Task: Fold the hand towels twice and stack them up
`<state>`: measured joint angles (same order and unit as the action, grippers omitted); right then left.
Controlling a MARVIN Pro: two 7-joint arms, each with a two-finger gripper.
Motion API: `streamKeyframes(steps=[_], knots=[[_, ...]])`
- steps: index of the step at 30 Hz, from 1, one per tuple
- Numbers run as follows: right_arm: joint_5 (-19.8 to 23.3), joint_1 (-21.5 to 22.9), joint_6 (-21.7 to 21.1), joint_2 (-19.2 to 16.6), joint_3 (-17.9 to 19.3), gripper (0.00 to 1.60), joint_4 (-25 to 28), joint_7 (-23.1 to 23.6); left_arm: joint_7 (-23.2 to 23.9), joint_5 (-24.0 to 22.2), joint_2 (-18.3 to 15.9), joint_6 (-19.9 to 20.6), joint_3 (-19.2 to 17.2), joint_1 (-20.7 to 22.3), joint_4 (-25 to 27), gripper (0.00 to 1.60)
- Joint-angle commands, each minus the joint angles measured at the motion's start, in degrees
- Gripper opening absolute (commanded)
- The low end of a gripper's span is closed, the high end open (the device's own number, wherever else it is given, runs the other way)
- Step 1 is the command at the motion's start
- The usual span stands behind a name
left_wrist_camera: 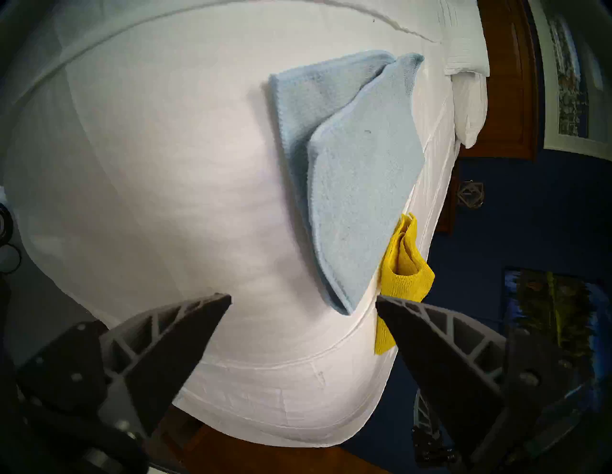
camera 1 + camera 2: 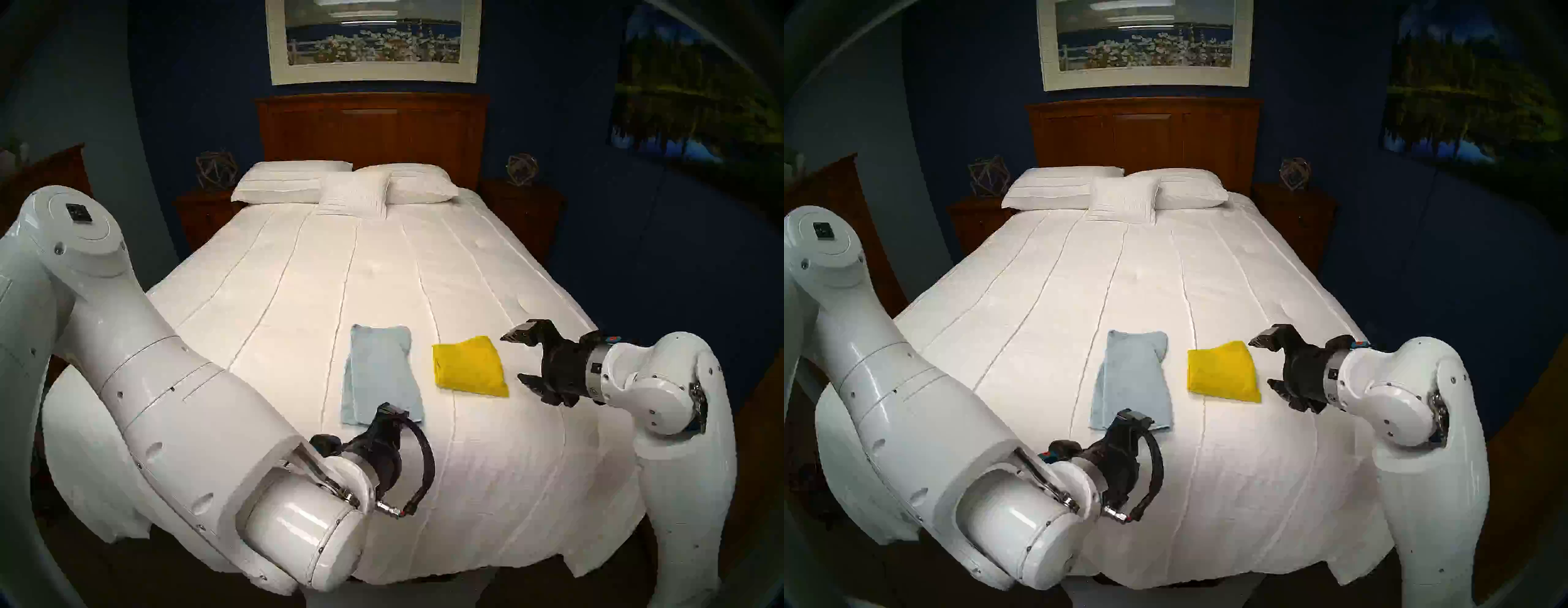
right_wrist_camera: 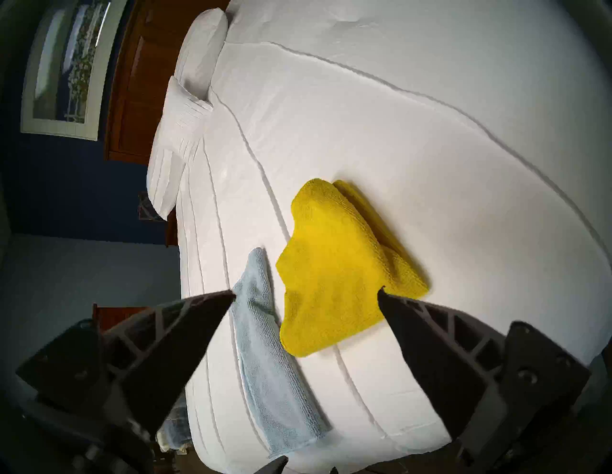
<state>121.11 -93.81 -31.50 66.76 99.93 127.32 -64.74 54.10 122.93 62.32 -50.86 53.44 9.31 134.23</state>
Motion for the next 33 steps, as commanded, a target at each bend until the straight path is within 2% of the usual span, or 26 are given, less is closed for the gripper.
streamKeyframes(steps=[1,7,11,27,28,30,33], knots=[[0.23,0.44,0.02,0.34,-0.03,1.6,1.23,0.47,3.44,1.76,-0.63,-1.63,-1.34,1.54,-1.12,1.6],[0.23,0.47,-0.17,0.51,0.05,1.6,1.21,0.39,0.54,3.19,-0.27,-1.7,-2.59,3.15,-3.48,1.6],[0.16,0.46,-0.26,0.68,0.11,1.6,1.26,0.36,-0.47,3.89,-0.3,-1.39,-2.5,2.51,-4.66,1.6],[0.03,0.51,-0.56,1.07,0.24,1.6,1.28,0.19,-0.83,4.77,-0.71,-1.24,-2.73,0.69,-5.96,1.6],[0.02,0.51,-0.58,1.1,0.25,1.6,1.28,0.18,-0.76,4.82,-0.75,-1.21,-2.75,0.61,-5.96,1.3],[0.01,0.52,-0.61,1.13,0.26,1.6,1.28,0.16,-0.72,4.99,-0.81,-1.01,-2.75,0.53,-5.81,0.96],[0.0,0.53,-0.64,1.18,0.27,1.6,1.28,0.14,-0.94,5.2,-0.68,-0.53,-2.63,0.1,-5.44,0.91]])
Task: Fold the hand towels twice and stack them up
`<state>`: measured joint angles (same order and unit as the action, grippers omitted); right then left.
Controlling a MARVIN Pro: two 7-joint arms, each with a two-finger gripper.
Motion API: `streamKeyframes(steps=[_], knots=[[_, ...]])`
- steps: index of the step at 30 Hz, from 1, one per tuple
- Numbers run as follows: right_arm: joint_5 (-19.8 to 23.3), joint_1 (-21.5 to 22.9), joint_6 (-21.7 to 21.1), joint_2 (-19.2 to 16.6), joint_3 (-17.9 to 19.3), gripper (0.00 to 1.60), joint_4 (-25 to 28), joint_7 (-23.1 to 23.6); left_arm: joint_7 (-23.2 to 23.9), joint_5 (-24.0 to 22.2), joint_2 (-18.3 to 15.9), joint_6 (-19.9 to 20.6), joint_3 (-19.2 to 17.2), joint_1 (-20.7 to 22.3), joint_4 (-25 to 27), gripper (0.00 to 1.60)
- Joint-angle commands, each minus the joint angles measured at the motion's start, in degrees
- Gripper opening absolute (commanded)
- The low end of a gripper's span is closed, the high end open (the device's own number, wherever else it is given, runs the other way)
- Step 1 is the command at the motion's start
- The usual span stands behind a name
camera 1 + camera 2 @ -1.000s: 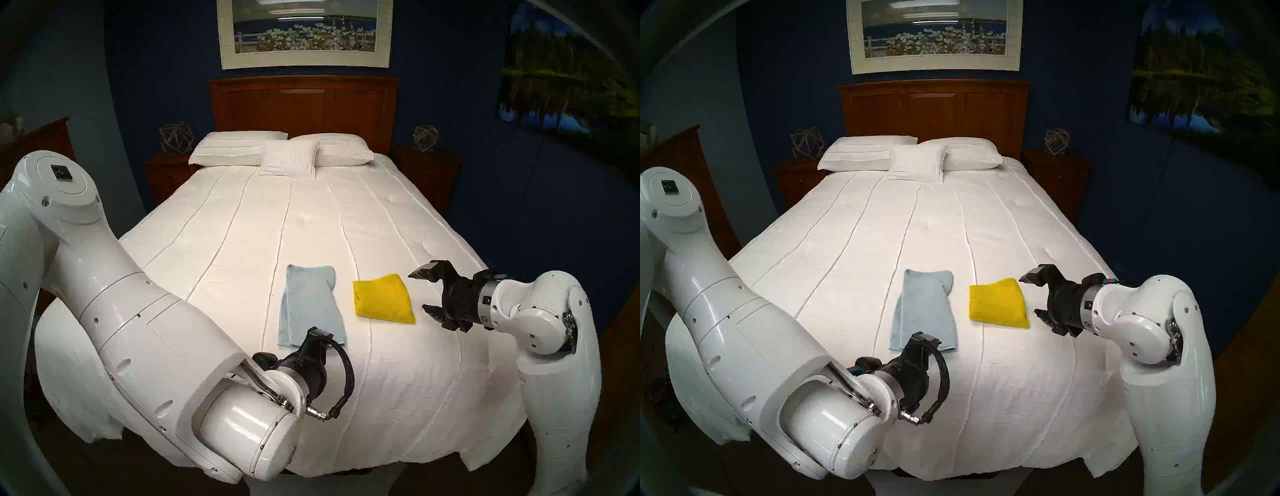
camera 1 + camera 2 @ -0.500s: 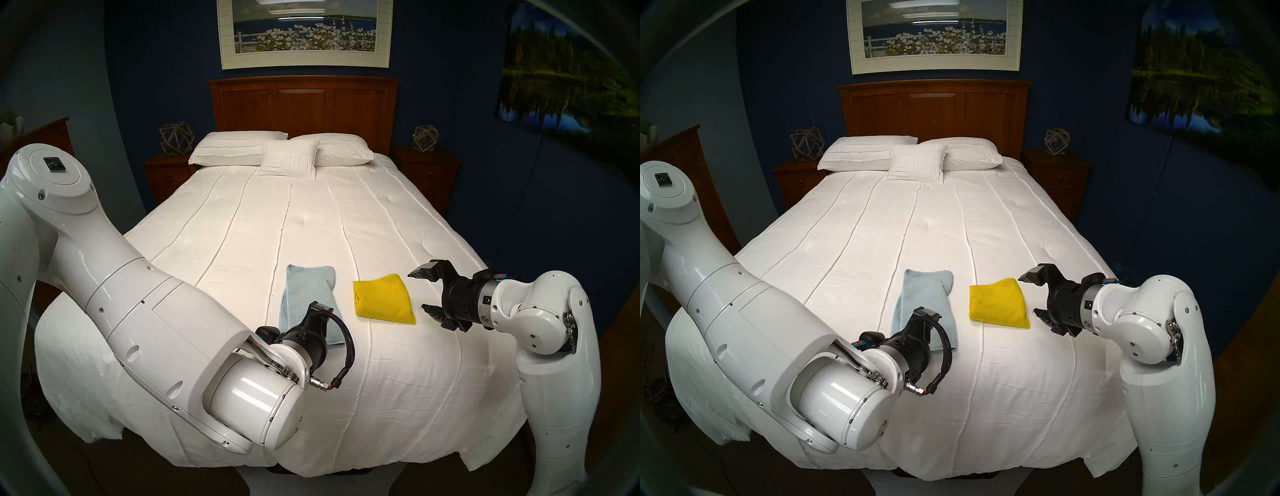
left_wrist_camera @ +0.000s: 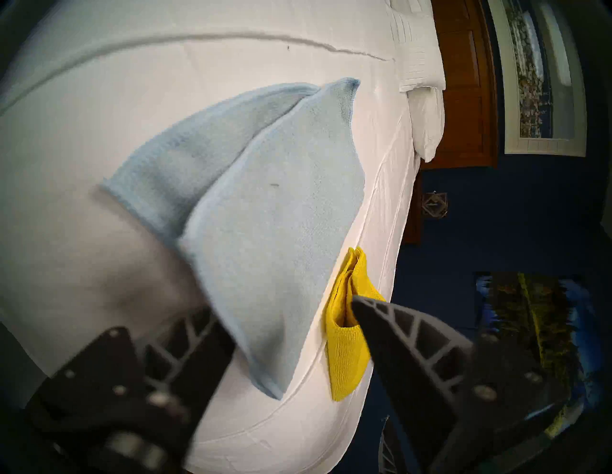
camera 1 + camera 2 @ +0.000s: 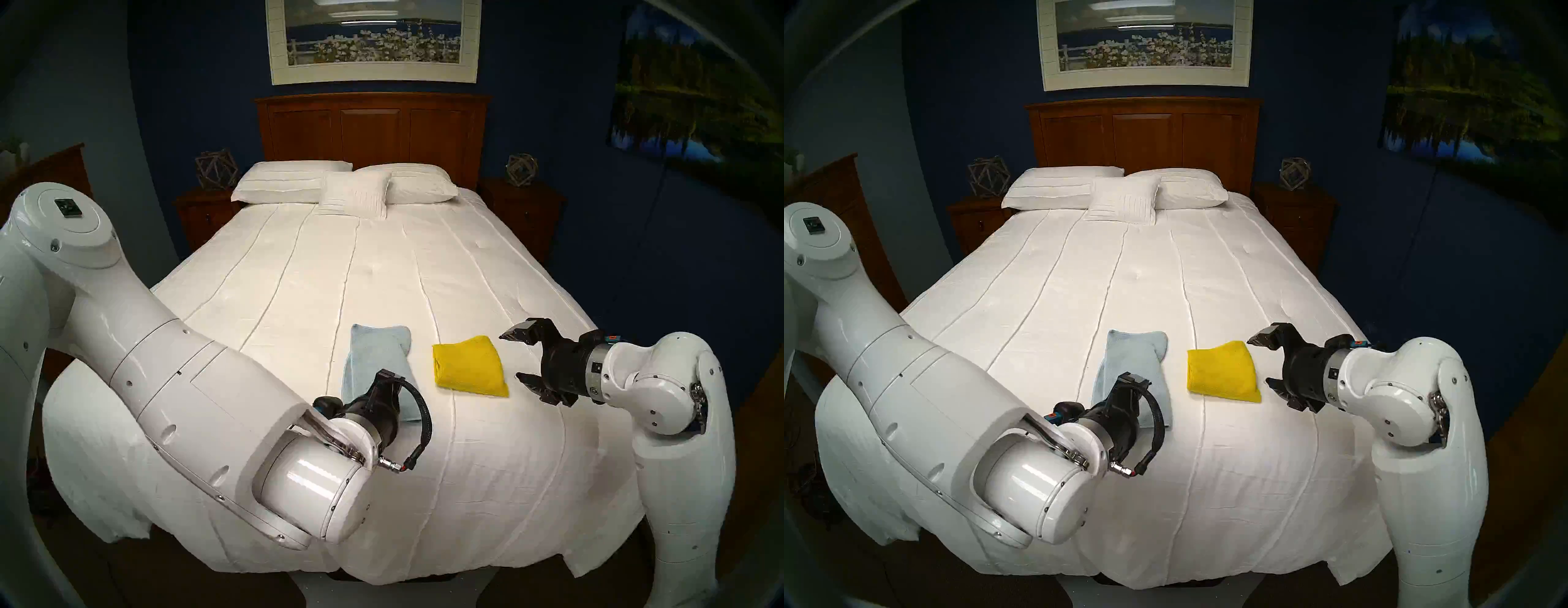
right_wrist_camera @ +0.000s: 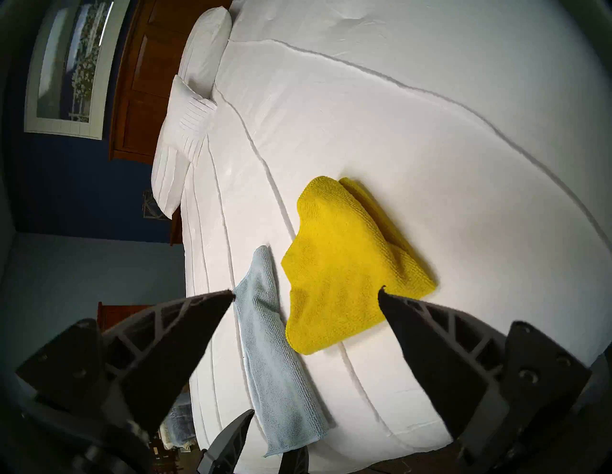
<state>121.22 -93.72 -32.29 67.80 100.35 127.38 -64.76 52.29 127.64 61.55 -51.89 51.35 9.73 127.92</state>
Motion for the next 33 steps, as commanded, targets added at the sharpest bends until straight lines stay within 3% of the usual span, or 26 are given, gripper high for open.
streamKeyframes(steps=[1,4,5,7,8,9,17,20,29,33], knots=[[-0.12,0.44,0.13,0.15,-0.14,1.6,1.22,0.14,0.96,0.36,0.05,0.55,-0.55,-0.7,0.86,0.86],[-0.14,0.44,0.11,0.19,-0.13,1.6,1.22,0.12,0.95,0.5,-0.15,1.08,0.06,-1.48,0.6,0.74],[-0.14,0.44,0.1,0.2,-0.13,1.6,1.22,0.12,1.01,0.6,-0.18,1.07,0.18,-1.55,0.61,0.58],[-0.15,0.45,0.07,0.23,-0.12,1.6,1.22,0.1,1.23,0.94,-0.52,0.77,0.53,-1.09,1.65,0.43],[-0.15,0.45,0.06,0.24,-0.11,1.6,1.22,0.1,1.09,1.47,-0.45,0.74,0.9,-0.46,2.3,0.29],[-0.15,0.46,0.05,0.25,-0.11,1.6,1.22,0.09,0.97,1.72,-0.49,0.71,1.0,-0.03,2.91,0.0],[-0.12,0.48,-0.06,0.32,-0.07,1.6,1.17,0.06,0.45,2.82,-0.3,-0.34,1.47,2.58,9.47,0.0],[-0.1,0.49,-0.1,0.35,-0.05,1.6,1.15,0.05,-1.0,4.18,-1.03,1.41,2.66,4.57,11.74,0.0],[-0.09,0.51,-0.23,0.45,0.0,1.6,1.11,0.03,-4.73,7.34,-0.7,5.56,5.76,6.32,12.08,0.0],[-0.1,0.52,-0.27,0.49,0.02,1.6,1.11,0.01,-5.13,8.31,0.05,5.1,5.14,7.81,12.08,0.0]])
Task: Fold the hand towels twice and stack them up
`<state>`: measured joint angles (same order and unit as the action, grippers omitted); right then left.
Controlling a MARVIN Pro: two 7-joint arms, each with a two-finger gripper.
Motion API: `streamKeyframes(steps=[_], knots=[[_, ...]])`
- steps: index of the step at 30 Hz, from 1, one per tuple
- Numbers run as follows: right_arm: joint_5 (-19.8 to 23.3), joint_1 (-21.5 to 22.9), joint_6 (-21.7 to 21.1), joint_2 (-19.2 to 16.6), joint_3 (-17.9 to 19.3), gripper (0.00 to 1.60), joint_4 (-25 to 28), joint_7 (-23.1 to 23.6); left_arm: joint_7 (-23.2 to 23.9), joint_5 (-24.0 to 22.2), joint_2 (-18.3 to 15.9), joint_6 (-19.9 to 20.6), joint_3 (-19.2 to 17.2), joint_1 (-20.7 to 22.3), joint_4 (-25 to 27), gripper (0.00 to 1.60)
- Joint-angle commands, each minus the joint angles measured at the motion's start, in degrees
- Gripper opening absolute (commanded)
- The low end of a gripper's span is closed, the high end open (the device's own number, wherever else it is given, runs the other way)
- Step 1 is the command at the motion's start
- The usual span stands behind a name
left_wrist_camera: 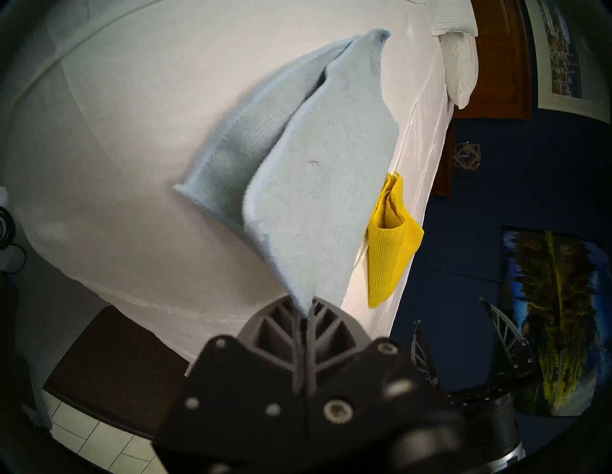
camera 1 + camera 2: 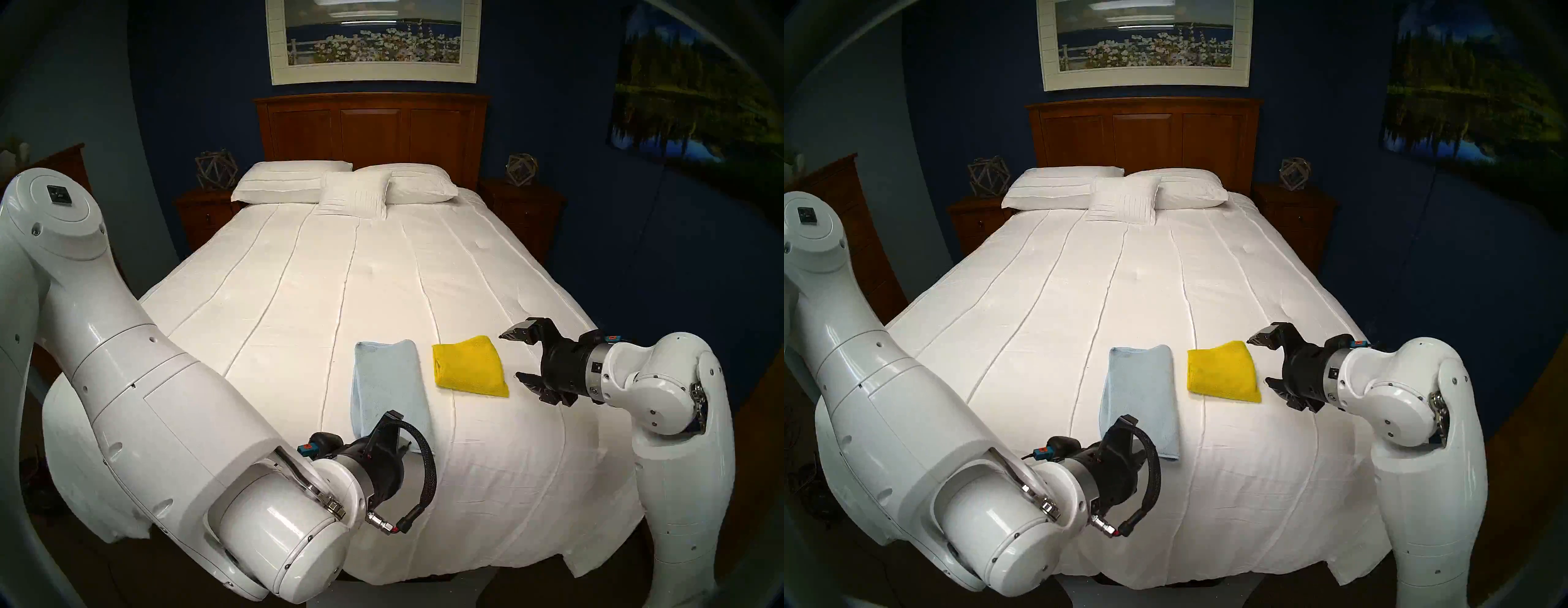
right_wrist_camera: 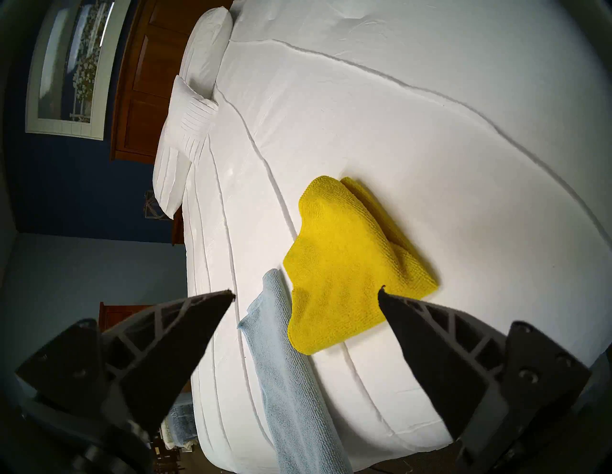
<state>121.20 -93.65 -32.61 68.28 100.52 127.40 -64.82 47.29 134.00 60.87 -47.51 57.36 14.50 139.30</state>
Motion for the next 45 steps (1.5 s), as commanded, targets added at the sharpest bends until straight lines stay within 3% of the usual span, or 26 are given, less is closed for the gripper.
streamKeyframes(steps=[1,6,9,14,31,45], knots=[[-0.08,0.45,0.04,0.03,-0.15,1.6,1.1,0.06,0.01,1.77,0.96,-0.22,-1.56,3.41,0.7,0.0],[-0.12,0.45,0.02,0.08,-0.14,1.6,1.13,0.03,-0.5,-0.42,1.33,-4.47,-4.79,5.17,0.7,0.0],[-0.14,0.45,0.02,0.11,-0.13,1.6,1.15,0.01,-2.58,-0.64,1.54,-5.05,-5.04,6.73,0.28,0.0],[-0.12,0.47,-0.05,0.15,-0.11,1.6,1.12,0.0,-7.04,-0.19,2.76,-3.95,-3.86,9.0,-5.17,0.0],[-0.19,0.49,-0.14,0.3,-0.07,1.6,1.15,-0.09,-18.37,7.63,6.96,6.28,-1.02,14.52,-16.12,0.0],[-0.24,0.5,-0.22,0.41,-0.04,1.6,1.16,-0.14,-24.57,11.95,8.89,17.83,1.01,13.1,-28.31,0.0]])
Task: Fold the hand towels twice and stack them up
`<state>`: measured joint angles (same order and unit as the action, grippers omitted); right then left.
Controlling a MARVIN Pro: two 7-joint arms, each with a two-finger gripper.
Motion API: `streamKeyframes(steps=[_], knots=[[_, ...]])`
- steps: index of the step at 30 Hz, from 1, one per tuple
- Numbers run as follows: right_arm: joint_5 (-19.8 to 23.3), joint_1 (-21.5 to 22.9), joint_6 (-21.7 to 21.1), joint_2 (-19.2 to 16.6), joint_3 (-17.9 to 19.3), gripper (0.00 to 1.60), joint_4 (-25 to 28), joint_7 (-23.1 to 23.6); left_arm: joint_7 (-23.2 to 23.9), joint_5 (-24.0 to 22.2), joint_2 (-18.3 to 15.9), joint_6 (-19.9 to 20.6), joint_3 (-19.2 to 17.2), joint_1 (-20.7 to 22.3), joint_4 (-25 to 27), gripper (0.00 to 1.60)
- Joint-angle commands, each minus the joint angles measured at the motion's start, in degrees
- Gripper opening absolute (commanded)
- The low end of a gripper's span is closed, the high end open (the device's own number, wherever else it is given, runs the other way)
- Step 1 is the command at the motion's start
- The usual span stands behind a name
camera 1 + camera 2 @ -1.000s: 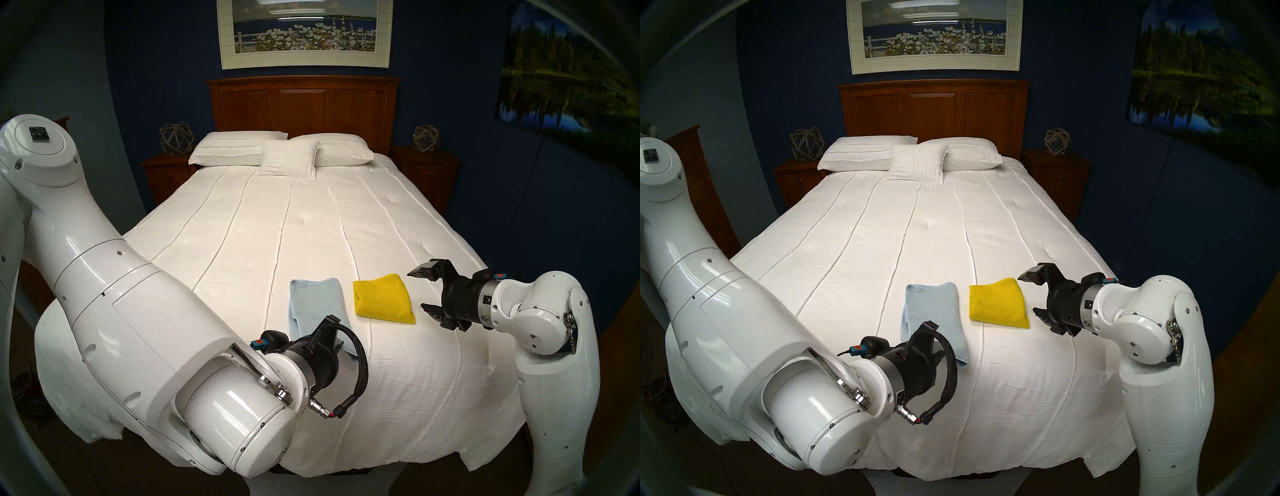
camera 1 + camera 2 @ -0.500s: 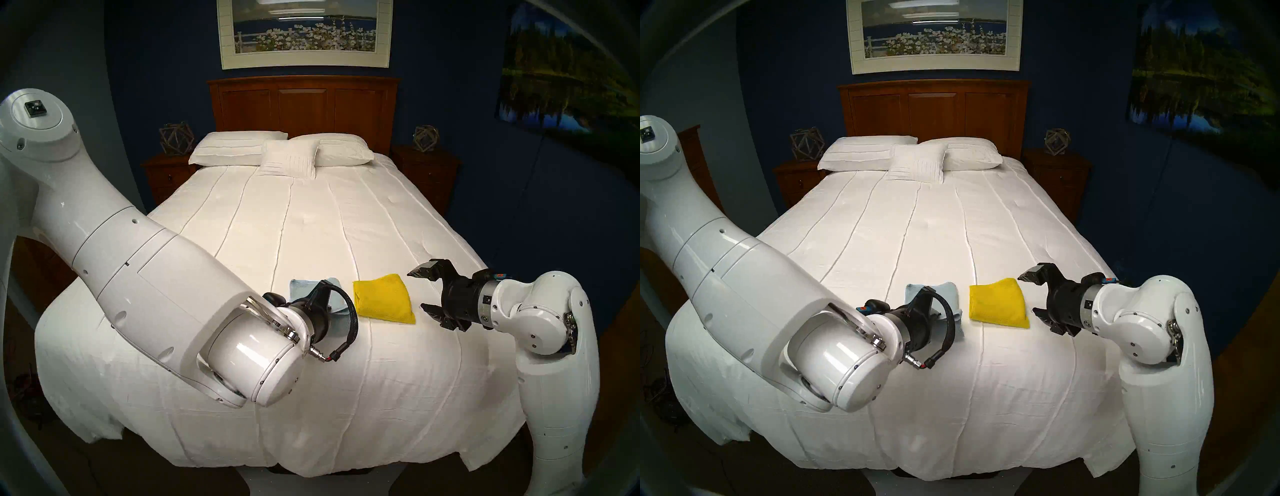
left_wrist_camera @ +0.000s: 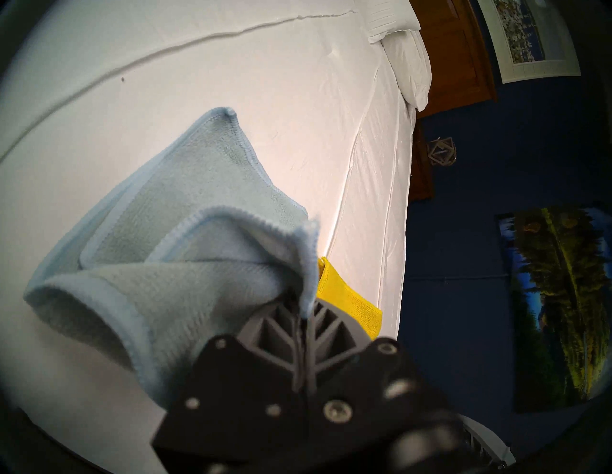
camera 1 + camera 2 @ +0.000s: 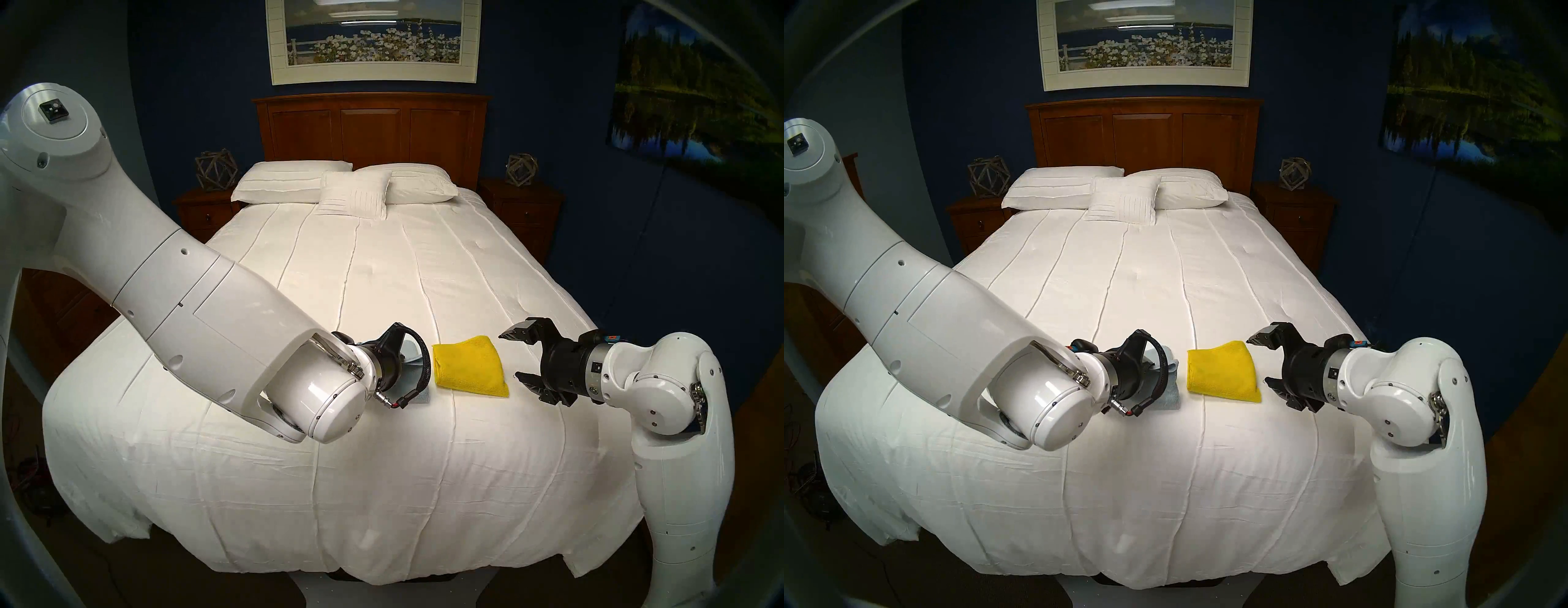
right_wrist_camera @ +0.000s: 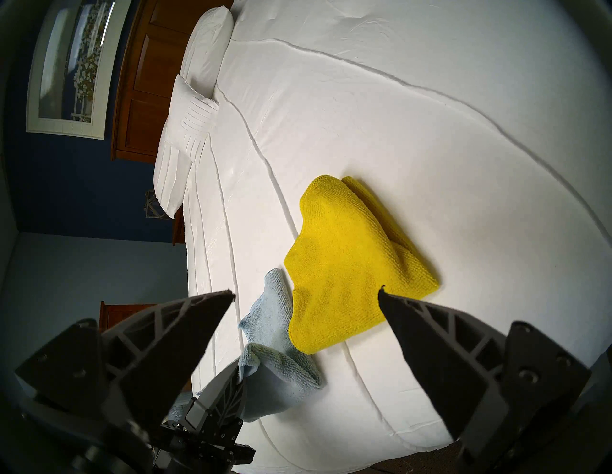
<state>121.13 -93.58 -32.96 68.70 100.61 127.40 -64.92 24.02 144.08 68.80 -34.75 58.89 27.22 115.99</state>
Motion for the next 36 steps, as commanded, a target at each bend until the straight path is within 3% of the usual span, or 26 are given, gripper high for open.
streamKeyframes(steps=[1,5,14,22,25,27,36], knots=[[-0.17,0.44,0.12,0.0,-0.13,1.6,1.16,-0.04,-1.94,2.16,1.63,5.45,-0.35,0.27,-5.94,0.0],[-0.2,0.44,0.12,0.03,-0.13,1.6,1.18,-0.07,-3.72,3.2,3.11,8.59,-0.13,-1.0,-9.5,0.0],[-0.26,0.45,0.1,0.1,-0.13,1.6,1.2,-0.12,-7.32,3.9,5.43,11.68,-0.08,-3.95,-15.07,0.0],[-0.29,0.45,0.07,0.16,-0.12,1.6,1.22,-0.16,-8.85,3.75,5.77,11.41,-0.01,-5.48,-16.73,0.0],[-0.3,0.46,0.06,0.18,-0.11,1.6,1.22,-0.17,-9.09,3.84,5.63,11.37,-0.08,-5.73,-16.93,0.1],[-0.3,0.46,0.04,0.2,-0.1,1.6,1.21,-0.17,-9.31,4.06,5.76,10.95,0.09,-5.81,-17.12,0.02],[-0.32,0.47,-0.01,0.26,-0.08,1.6,1.21,-0.2,-9.86,3.87,5.5,9.58,-0.02,-6.02,-17.88,0.0]])
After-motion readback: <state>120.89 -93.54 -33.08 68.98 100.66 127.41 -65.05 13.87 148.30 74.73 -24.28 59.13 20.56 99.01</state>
